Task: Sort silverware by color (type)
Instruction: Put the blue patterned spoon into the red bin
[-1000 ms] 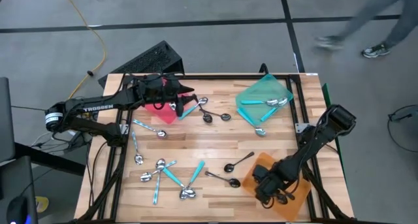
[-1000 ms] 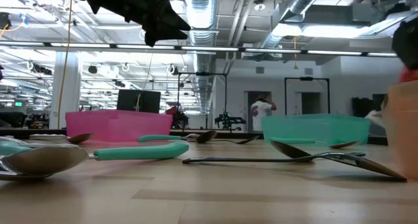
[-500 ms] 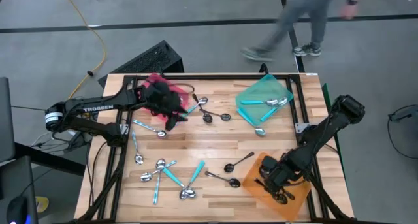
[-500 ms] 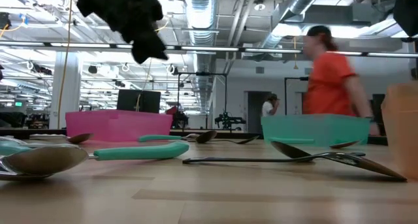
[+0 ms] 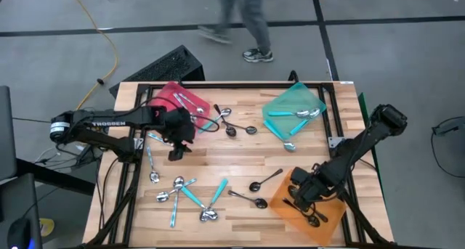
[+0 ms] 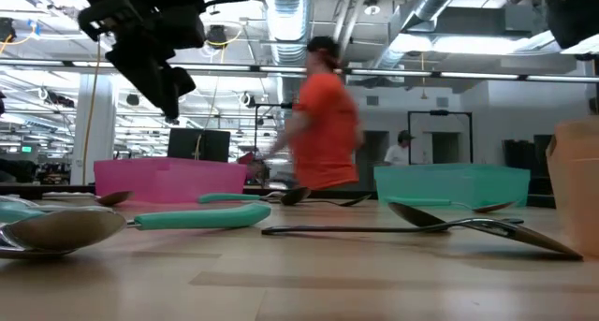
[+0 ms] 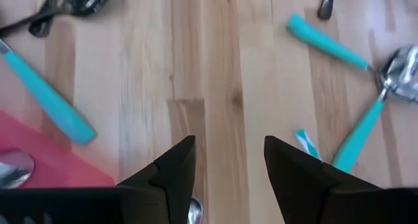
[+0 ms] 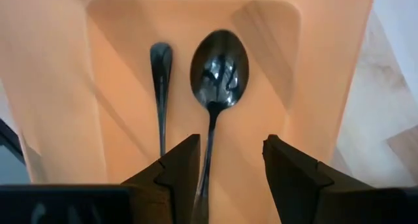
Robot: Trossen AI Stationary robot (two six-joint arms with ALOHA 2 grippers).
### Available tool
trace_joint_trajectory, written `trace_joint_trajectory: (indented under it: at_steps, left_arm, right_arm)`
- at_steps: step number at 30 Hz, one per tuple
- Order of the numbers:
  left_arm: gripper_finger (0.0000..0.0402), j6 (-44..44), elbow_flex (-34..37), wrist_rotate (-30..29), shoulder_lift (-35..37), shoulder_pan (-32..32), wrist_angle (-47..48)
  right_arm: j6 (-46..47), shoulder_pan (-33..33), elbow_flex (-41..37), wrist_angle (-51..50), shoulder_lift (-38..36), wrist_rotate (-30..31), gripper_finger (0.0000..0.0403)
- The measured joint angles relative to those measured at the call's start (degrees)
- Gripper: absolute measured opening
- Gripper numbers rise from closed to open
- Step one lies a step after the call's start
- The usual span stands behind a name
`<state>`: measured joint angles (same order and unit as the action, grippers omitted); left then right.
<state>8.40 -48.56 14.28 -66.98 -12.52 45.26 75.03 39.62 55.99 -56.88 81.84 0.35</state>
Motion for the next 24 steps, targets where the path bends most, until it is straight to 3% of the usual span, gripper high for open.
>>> trace_joint_trajectory:
  at_steps: [7, 11, 17, 19, 24]
  left_arm:
    - [0.0165, -0.8, 3.2, -1.4, 0.0, 0.9, 4.4]
    - [0.0165, -1.9, 7.6, -6.8, -0.5, 2.3, 4.0]
    - [0.0165, -3.2, 7.6, -16.4, -0.8, 4.3, 1.3]
    - [0.0165, -4.0, 7.6, -17.1, -0.6, 4.5, 1.2]
    - [0.0165, -15.2, 8.3, -17.3, -1.5, 4.6, -3.8]
  right_arm:
    - [-0.7, -1.2, 0.0, 0.0, 0.0, 0.9, 0.0188]
    - [-0.7, -1.2, 0.0, -0.1, 0.0, 1.6, 0.0188]
    - [-0.5, -1.2, 0.0, 0.0, 0.0, 1.6, 0.0188]
    - [-0.5, -1.2, 0.0, -0.1, 0.0, 1.7, 0.0188]
    - [-0.5, -1.2, 0.0, -0.1, 0.0, 1.8, 0.0188]
